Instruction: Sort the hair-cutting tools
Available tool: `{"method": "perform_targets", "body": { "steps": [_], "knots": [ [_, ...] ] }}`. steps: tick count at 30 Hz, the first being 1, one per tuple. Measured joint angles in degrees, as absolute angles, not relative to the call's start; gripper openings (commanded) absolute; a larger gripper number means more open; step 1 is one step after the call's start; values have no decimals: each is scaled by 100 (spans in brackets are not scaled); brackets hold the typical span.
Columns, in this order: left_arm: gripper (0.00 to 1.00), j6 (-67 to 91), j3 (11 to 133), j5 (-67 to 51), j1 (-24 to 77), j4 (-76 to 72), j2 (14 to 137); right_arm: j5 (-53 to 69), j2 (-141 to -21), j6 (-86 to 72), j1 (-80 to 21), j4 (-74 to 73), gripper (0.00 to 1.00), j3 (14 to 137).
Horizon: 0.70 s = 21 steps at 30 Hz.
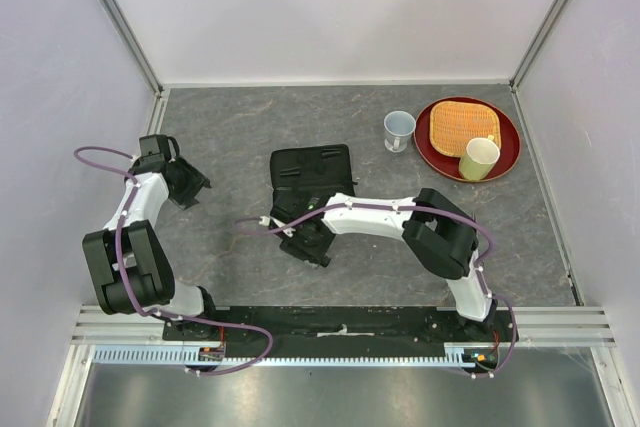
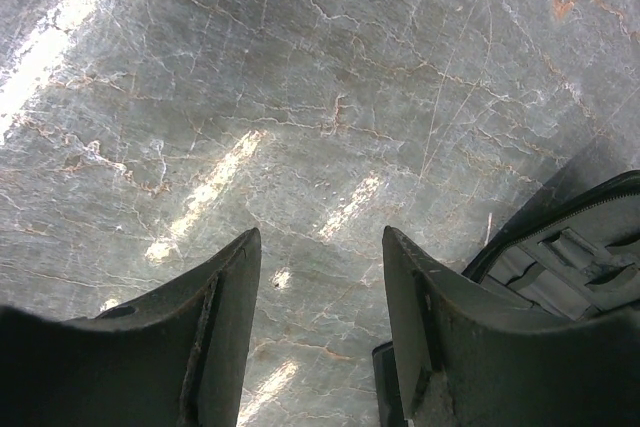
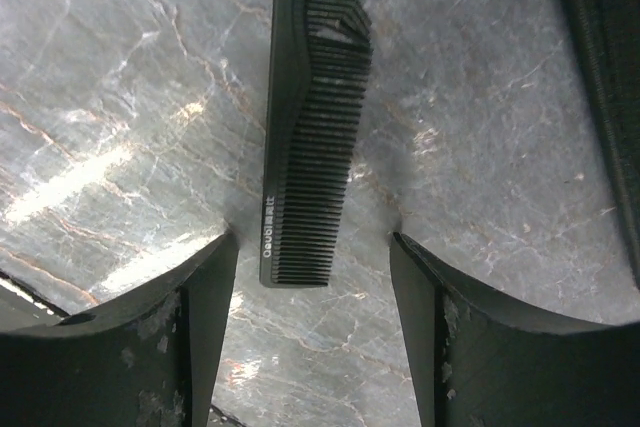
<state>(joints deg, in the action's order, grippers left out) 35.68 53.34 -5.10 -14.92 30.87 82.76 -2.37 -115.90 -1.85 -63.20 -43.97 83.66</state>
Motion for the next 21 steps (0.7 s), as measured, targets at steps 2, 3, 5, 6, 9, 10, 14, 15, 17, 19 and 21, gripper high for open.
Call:
{"method": "perform_targets", "body": {
  "steps": [2, 3, 5, 6, 9, 10, 14, 15, 17, 19, 21],
  "knots": [
    [58, 3566, 5330, -510, -1494, 3087, 8276, -215, -11710, -187, -6311, -4453, 69, 8484],
    [58, 3564, 5330, -510, -1494, 3087, 8276, -220, -11725, -187, -6309, -4442, 68, 8519],
    [58, 3555, 5328, -510, -1494, 3085, 8276, -198, -11782, -193, -6281, -4466, 67, 8578],
    [58, 3551, 5328, -510, -1494, 3085, 8276, -169, -11804, -196, -6270, -4499, 65, 8615],
    [58, 3538, 5328, -513, -1492, 3085, 8276, -69, -11830, -220, -6237, -4539, 61, 8646],
    [58, 3535, 5328, -513, -1492, 3085, 8276, -25, -11839, -226, -6226, -4552, 60, 8656],
    [58, 3533, 5328, -513, -1492, 3083, 8276, 27, -11915, -213, -6200, -4681, 49, 8770],
    [58, 3533, 5328, -515, -1494, 3079, 8276, 34, -11935, -211, -6189, -4720, 48, 8792],
    [58, 3533, 5328, -515, -1494, 3068, 8276, 45, -11977, -187, -6176, -4794, 47, 8844],
    [58, 3533, 5328, -517, -1494, 3068, 8276, 54, -12009, -178, -6173, -4858, 47, 8890],
    [58, 3531, 5328, -517, -1492, 3068, 8276, 56, -12049, -169, -6173, -4919, 47, 8943]
  ]
}}
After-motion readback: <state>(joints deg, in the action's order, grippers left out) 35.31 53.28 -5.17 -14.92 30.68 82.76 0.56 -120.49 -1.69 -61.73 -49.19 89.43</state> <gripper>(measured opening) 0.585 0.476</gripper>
